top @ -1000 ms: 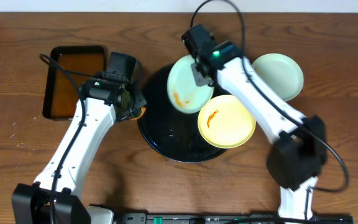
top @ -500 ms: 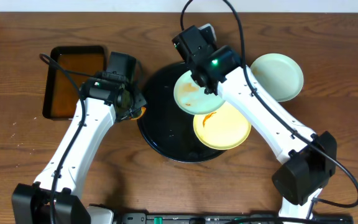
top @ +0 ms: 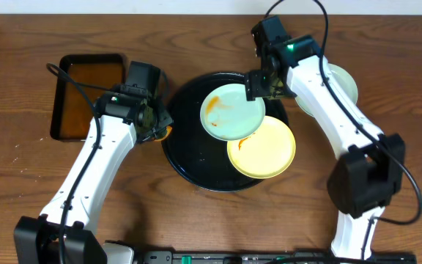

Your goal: Clean dirty plates on tray and stack at the side

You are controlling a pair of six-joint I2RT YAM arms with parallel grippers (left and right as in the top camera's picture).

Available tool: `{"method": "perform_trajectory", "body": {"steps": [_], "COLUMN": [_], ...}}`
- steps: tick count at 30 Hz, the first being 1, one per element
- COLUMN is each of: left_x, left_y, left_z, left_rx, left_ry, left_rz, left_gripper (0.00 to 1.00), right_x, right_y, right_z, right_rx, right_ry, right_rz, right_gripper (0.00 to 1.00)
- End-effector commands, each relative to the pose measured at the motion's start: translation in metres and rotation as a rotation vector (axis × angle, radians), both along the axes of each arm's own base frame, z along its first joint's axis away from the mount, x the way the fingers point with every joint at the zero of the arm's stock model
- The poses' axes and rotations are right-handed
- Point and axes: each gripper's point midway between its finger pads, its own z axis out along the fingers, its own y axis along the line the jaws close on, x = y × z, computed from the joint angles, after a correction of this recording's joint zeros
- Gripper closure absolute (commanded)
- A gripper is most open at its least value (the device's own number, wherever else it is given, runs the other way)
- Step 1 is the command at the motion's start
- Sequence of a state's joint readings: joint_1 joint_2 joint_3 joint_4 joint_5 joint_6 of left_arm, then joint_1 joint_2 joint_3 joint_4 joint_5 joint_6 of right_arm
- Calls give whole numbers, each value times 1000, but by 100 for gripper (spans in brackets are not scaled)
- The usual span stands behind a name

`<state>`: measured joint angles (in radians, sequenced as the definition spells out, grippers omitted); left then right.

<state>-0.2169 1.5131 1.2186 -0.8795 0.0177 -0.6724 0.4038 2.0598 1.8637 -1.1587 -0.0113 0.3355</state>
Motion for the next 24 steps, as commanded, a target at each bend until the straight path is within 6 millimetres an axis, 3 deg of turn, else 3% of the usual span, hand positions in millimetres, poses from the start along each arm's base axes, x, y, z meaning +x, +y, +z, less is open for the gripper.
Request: {"method": "perform_trajectory", "body": {"steps": [1,8,17,24], "left_x": [-2,-2,-2,-2], "left_y": [2,2,2,2], "left_z": [0,0,0,0], "left_rx": [10,11,10,10], "left_ry": [-2,-1,-2,0], "left_rz": [-13,-13,-13,-13], "left_gripper": [92,92,92,92], "right_x": [-16,-15,-9,-6], "right_y": [22,19,10,12], "right_z": [-32,-72,-80,-98], "right_rx": [93,55,21,15], "right_ry": [139,209,199,212], "right_rz": [-1,-39,-48,-47], "right_gripper": [21,24,22,28]}}
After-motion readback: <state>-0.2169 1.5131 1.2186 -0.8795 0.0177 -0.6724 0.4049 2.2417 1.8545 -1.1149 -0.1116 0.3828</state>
